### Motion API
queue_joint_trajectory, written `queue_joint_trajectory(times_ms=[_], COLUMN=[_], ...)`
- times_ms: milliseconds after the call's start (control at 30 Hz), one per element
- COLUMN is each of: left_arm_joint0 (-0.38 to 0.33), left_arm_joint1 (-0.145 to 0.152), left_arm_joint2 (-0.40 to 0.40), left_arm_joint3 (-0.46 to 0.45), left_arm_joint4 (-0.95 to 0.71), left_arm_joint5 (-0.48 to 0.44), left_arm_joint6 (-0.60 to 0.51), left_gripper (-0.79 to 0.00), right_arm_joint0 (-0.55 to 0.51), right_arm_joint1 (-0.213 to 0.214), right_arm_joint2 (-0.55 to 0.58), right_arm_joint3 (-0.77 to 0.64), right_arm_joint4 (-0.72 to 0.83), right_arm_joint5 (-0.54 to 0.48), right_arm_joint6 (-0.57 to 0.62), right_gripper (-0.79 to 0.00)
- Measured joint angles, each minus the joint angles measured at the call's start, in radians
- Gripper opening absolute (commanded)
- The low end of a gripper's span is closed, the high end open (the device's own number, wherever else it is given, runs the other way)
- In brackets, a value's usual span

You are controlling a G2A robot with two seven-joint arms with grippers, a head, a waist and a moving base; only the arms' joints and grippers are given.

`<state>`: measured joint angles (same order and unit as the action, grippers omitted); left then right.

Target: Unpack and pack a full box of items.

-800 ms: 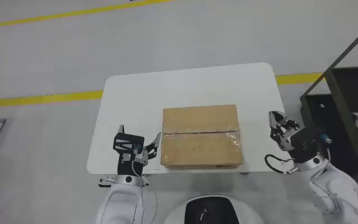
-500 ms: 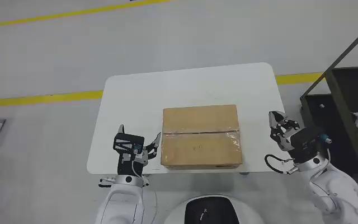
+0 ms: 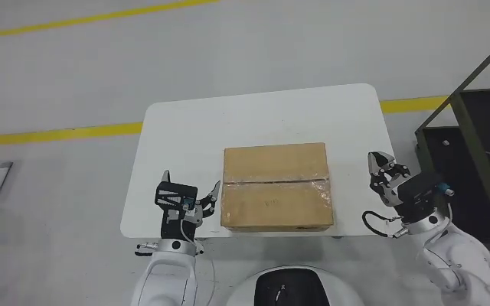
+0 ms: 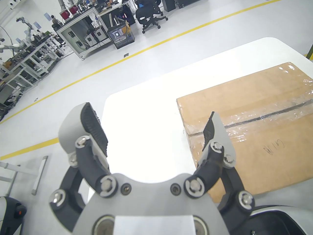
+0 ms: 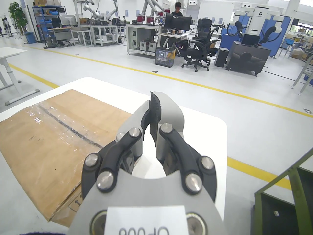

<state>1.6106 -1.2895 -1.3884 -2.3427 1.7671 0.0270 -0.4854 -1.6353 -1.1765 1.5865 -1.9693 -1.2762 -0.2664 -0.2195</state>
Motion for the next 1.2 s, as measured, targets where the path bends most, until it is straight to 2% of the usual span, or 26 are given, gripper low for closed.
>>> queue_joint_trajectory(times_ms=[267, 567, 700, 933, 1200], left_arm_joint0=[0.0, 0.0, 0.0, 0.0, 0.0], left_arm_joint1=[0.0, 0.0, 0.0, 0.0, 0.0], left_arm_joint2=[0.0, 0.0, 0.0, 0.0, 0.0], left_arm_joint3=[0.0, 0.0, 0.0, 0.0, 0.0], left_arm_joint4=[0.0, 0.0, 0.0, 0.0, 0.0], left_arm_joint5=[0.0, 0.0, 0.0, 0.0, 0.0], left_arm_joint6=[0.0, 0.0, 0.0, 0.0, 0.0], left_gripper=[0.0, 0.0, 0.0, 0.0, 0.0], right_arm_joint0=[0.0, -0.044, -0.065, -0.077, -0.009], right_arm_joint1=[0.0, -0.007, -0.008, -0.021, -0.035], right_arm_joint2=[0.0, 0.025, 0.014, -0.09, -0.199], right_arm_joint3=[0.0, 0.01, 0.036, 0.112, 0.19], right_arm_joint4=[0.0, 0.087, 0.098, 0.172, 0.186], right_arm_joint5=[0.002, 0.118, 0.096, 0.049, 0.021], right_arm_joint6=[0.003, 0.154, 0.196, 0.126, 0.082], right_gripper=[-0.785, -0.785, -0.785, -0.785, -0.785])
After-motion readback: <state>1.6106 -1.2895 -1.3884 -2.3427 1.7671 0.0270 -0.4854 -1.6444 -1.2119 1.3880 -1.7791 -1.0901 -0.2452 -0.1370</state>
